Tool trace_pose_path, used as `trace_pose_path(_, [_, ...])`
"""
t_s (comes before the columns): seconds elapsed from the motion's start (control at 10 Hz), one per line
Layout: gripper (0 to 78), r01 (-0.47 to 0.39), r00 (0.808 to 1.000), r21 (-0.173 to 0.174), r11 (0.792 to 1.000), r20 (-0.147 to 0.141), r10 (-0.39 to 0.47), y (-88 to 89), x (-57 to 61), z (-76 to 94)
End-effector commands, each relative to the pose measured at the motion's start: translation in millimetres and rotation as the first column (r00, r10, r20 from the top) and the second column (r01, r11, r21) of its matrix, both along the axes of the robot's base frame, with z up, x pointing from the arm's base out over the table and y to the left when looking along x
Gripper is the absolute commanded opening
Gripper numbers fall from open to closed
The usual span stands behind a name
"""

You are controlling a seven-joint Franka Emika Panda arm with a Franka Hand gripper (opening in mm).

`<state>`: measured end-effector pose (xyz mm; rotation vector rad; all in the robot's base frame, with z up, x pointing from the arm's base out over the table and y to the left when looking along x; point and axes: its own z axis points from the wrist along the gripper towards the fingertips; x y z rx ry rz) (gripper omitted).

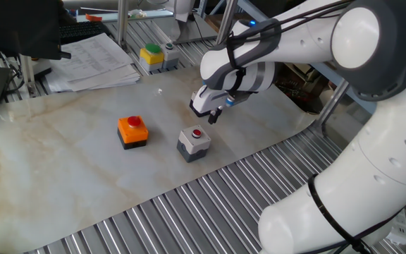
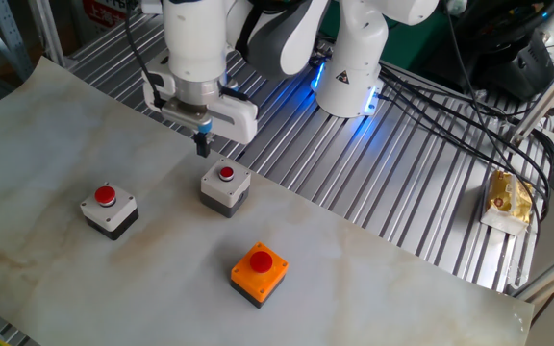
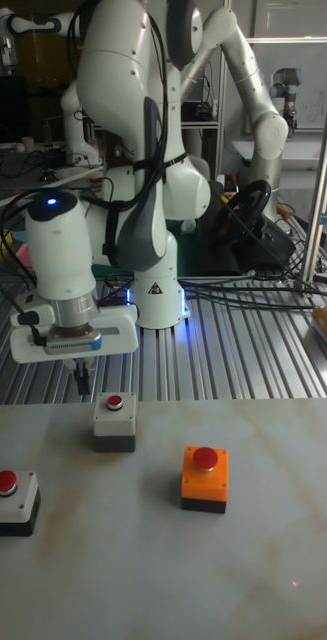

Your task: Press three buttons from left to right in sequence

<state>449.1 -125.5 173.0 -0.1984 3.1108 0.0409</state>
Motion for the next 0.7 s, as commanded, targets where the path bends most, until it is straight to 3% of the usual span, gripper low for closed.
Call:
trace_pose_path(0.1, [0.0,0.001,1.000,-0.001,1.000,0.003,-0.001,1.0,0.7,1.5])
trace_pose_path(0.2, [77.3,0.001,1.000,-0.001,1.000,0.003,-0.001,1.1,0.7,1.6])
trace_pose_path(0.7, [77.3,0.001,1.000,-0.001,1.000,0.003,-0.001,1.1,0.7,1.6])
